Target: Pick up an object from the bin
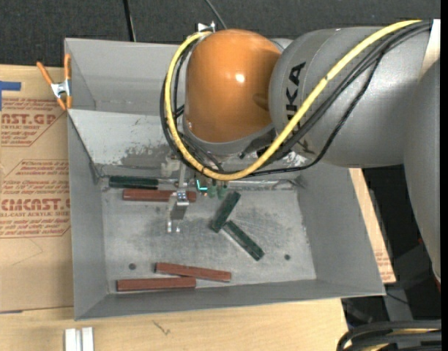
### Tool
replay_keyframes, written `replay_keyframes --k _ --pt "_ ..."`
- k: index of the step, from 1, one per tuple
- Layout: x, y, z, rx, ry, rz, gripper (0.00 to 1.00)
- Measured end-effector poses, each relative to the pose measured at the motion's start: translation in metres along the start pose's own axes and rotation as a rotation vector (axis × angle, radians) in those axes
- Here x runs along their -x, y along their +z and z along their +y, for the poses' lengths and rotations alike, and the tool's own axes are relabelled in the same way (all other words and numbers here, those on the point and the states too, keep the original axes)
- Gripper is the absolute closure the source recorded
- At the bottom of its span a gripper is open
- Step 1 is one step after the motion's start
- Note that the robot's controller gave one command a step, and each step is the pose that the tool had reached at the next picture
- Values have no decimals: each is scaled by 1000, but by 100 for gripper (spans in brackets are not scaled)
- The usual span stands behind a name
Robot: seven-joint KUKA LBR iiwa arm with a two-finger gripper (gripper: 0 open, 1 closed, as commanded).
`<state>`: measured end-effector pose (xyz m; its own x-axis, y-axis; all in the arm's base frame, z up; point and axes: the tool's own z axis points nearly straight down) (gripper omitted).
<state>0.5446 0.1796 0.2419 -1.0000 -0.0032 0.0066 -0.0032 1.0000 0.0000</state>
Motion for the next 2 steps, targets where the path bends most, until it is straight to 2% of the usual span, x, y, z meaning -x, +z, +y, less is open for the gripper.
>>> replay_keyframes --k 1,2 --pt "2 -5 -1 1 2 -8 0" --pt "21 41 -22 2 -61 -15 0"
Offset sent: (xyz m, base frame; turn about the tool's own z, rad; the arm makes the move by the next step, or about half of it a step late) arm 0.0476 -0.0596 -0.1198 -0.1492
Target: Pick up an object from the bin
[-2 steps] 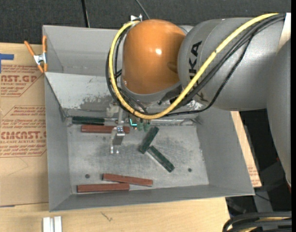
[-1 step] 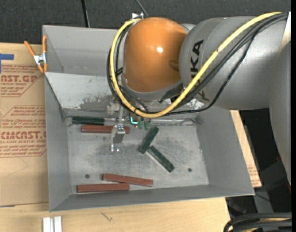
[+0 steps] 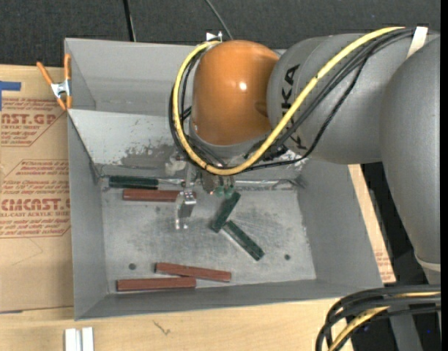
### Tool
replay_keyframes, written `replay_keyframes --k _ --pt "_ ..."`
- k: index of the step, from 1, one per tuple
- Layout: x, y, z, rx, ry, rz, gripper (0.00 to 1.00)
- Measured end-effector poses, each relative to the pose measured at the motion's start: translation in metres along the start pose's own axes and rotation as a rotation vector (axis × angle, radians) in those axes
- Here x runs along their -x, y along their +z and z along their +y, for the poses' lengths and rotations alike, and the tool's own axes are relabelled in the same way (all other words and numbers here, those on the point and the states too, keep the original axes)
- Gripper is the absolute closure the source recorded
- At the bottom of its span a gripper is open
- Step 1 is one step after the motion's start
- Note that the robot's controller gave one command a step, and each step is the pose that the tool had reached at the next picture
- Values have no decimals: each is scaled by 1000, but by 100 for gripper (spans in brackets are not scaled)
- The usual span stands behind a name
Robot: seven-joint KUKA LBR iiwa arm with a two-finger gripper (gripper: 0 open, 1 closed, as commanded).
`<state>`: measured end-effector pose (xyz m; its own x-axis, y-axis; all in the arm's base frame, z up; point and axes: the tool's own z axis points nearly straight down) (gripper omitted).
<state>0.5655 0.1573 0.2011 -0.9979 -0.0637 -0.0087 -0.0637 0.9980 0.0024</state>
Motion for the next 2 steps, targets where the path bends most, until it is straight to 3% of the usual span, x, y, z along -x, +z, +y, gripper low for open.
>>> replay_keyframes --k 1,2 --pt "7 39 -36 -1 -122 8 0" --pt "13 98 -55 -1 39 3 0"
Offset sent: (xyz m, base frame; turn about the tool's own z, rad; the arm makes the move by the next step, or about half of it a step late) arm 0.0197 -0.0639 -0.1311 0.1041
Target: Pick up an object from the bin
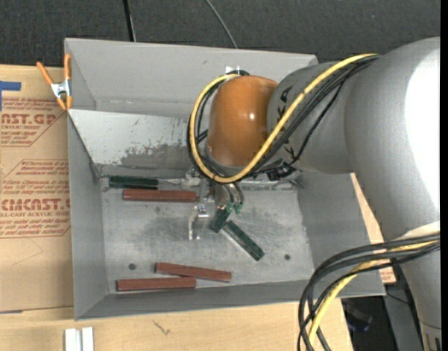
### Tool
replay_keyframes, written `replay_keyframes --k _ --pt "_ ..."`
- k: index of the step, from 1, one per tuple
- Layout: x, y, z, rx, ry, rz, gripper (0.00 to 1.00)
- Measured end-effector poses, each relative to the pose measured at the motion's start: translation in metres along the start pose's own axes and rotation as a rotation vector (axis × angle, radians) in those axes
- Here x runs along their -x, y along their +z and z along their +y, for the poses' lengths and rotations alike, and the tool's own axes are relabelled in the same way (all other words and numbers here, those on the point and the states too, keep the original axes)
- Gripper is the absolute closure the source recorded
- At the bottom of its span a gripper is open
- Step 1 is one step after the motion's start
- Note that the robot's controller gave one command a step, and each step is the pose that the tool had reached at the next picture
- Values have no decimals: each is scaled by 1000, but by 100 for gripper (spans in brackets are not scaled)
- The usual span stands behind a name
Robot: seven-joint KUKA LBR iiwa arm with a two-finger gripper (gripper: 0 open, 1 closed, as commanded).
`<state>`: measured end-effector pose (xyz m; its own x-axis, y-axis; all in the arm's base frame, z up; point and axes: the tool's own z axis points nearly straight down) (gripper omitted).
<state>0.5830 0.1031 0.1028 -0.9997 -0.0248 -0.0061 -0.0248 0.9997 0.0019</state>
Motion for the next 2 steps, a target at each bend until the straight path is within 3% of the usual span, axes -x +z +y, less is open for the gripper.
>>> replay_keyframes --k 1,2 --pt "-5 23 -36 -1 -70 2 0" --pt "13 26 -67 7 208 -5 100"
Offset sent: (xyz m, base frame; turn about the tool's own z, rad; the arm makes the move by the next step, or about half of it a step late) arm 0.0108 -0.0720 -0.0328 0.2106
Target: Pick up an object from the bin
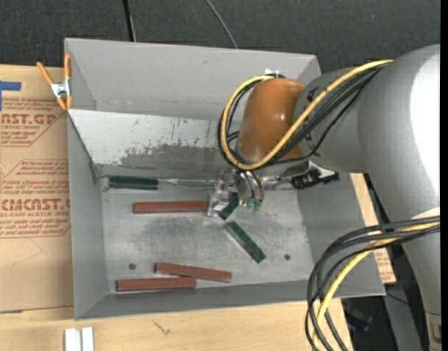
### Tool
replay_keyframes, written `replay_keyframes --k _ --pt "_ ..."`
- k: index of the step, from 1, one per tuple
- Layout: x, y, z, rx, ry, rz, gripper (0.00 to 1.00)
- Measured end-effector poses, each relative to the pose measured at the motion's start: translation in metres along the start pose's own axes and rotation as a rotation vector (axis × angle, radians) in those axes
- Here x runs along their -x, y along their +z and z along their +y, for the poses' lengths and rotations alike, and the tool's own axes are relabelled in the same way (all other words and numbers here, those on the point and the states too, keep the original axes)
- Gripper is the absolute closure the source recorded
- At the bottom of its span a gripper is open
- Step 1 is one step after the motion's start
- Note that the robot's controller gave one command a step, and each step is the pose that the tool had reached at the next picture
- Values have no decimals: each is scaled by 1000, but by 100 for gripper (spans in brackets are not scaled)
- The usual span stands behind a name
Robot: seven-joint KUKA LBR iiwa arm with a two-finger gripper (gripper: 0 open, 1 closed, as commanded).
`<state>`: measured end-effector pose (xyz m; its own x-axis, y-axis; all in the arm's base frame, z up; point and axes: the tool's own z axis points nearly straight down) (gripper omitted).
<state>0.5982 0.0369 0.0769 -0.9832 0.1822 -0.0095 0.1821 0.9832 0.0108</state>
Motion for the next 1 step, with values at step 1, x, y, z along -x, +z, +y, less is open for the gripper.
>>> replay_keyframes --k 1 --pt "-2 3 -3 -7 -1 6 0"
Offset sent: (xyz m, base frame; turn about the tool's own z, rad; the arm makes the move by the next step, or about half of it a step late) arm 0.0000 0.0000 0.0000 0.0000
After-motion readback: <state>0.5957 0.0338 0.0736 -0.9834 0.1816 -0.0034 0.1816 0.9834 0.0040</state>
